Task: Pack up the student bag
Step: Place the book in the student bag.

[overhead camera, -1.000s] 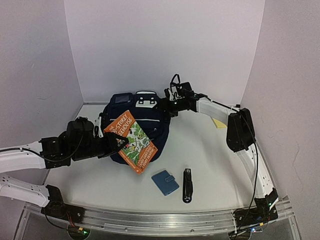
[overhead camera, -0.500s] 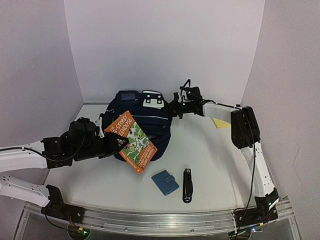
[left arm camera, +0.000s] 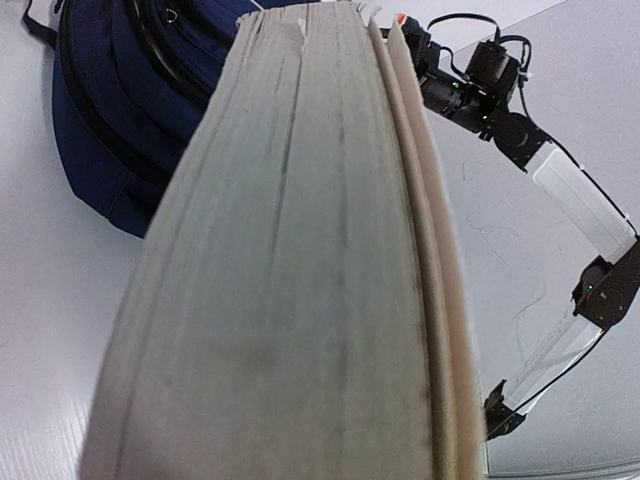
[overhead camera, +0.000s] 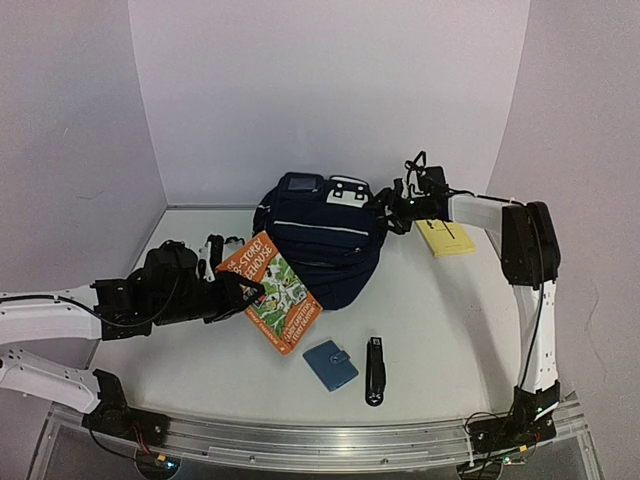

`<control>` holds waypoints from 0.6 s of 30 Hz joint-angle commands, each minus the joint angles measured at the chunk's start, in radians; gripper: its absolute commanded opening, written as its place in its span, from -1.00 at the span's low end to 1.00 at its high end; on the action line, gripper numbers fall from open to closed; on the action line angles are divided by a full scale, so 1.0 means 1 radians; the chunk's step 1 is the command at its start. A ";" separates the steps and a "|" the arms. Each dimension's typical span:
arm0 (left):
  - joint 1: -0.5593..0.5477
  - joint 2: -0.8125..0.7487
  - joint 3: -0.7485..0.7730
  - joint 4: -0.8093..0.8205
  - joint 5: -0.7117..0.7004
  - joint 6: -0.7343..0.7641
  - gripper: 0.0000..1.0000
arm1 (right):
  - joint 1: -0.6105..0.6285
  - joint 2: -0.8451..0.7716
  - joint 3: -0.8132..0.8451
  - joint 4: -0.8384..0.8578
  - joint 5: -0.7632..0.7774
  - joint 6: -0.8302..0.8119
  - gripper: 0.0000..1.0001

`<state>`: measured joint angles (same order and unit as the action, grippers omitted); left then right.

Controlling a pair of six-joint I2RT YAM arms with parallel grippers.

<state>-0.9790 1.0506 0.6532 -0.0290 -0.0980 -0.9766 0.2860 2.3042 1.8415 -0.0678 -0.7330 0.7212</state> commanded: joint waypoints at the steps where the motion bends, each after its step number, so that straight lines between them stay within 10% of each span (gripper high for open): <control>1: 0.062 0.020 0.006 0.148 0.108 -0.078 -1.00 | 0.019 -0.168 0.054 -0.228 0.126 -0.394 0.59; 9: 0.180 0.024 -0.042 0.163 0.269 -0.201 -1.00 | 0.123 -0.309 0.019 -0.469 0.280 -1.079 0.78; 18: 0.206 -0.019 -0.072 0.078 0.208 -0.260 -0.99 | 0.346 -0.289 0.024 -0.508 0.379 -1.284 0.67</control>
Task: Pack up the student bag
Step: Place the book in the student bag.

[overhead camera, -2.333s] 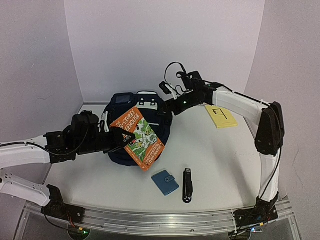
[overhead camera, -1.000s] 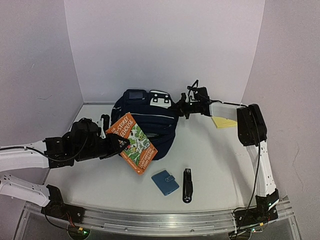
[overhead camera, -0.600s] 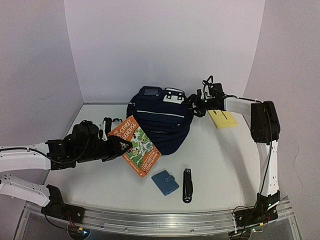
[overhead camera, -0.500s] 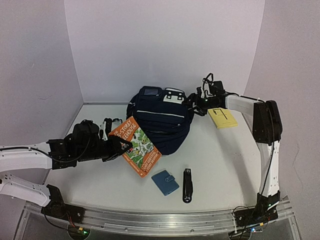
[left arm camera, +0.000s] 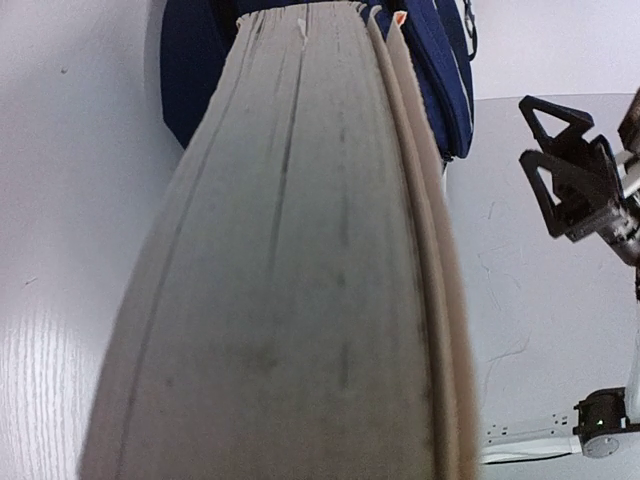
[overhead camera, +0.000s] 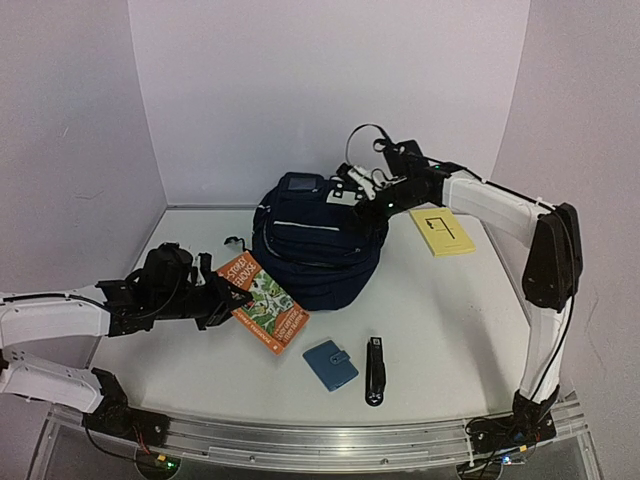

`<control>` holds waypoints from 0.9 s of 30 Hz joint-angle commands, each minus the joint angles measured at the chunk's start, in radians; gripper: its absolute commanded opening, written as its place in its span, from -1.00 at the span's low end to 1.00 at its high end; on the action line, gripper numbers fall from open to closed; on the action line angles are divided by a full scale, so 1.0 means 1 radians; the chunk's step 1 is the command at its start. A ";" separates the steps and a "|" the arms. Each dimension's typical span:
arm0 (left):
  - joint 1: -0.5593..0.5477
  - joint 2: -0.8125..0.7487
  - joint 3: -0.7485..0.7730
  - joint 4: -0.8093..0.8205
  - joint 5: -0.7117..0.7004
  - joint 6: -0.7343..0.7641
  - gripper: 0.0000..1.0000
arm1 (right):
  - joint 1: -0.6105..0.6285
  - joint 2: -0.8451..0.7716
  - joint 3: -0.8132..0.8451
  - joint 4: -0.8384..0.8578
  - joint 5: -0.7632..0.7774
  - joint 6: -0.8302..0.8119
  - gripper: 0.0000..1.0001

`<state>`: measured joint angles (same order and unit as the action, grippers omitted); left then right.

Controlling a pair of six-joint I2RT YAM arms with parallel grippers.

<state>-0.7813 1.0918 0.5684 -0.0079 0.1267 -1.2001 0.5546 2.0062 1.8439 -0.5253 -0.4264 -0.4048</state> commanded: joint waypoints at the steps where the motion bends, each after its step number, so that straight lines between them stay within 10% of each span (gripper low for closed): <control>1: 0.008 -0.066 0.010 0.056 -0.017 -0.038 -0.99 | 0.097 0.021 0.029 -0.051 0.085 -0.167 0.64; 16: 0.008 -0.063 -0.004 0.101 0.019 -0.020 -1.00 | 0.181 0.172 0.068 -0.053 0.274 -0.289 0.86; 27: 0.008 -0.038 0.008 0.128 0.059 0.027 -0.99 | 0.185 0.114 0.118 -0.037 0.325 -0.263 -0.49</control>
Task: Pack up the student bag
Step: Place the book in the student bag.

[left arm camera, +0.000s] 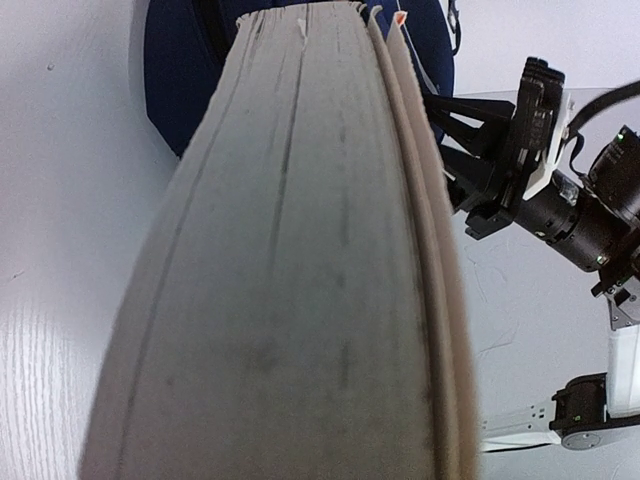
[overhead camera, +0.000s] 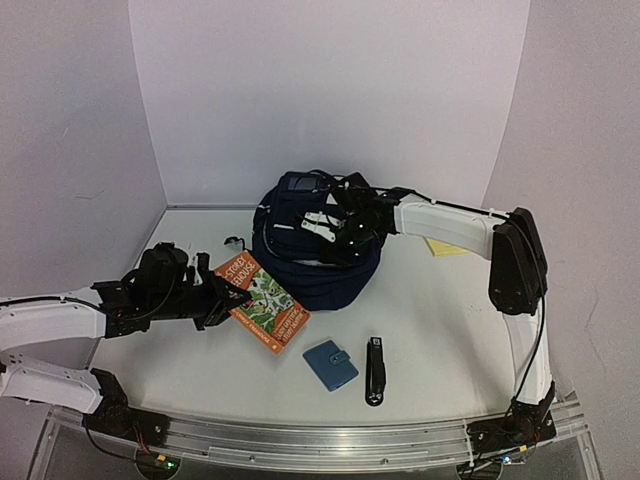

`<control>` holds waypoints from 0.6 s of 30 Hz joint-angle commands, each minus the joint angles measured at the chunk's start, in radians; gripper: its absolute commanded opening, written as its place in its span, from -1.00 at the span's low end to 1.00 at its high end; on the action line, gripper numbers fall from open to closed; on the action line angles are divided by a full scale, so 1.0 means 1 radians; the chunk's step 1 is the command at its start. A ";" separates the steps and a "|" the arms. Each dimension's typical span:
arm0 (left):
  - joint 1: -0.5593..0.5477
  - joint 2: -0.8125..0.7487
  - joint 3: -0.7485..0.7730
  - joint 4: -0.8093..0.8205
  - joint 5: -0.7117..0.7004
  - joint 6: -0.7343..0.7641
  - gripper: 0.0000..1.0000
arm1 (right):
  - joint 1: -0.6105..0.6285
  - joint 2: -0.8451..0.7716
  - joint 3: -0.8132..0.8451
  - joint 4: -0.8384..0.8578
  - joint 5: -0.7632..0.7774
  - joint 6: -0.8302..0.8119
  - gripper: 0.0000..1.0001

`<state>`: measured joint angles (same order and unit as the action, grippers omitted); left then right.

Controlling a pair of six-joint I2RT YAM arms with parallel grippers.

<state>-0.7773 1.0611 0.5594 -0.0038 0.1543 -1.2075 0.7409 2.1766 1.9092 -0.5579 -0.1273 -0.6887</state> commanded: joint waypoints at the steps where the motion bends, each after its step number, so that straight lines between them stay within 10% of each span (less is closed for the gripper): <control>1: 0.004 -0.009 0.017 0.125 0.033 0.039 -0.99 | -0.001 -0.060 0.060 -0.004 0.029 0.025 -0.68; 3: 0.004 -0.013 0.015 0.134 0.037 0.053 -1.00 | -0.002 -0.067 0.074 -0.005 0.035 0.036 -0.98; 18: 0.004 0.297 0.181 0.466 0.328 0.205 -0.99 | -0.003 -0.118 0.258 -0.006 -0.051 0.236 -1.00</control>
<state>-0.7766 1.2680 0.5963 0.2163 0.3600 -1.0657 0.7391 2.1561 2.0745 -0.6022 -0.1329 -0.5423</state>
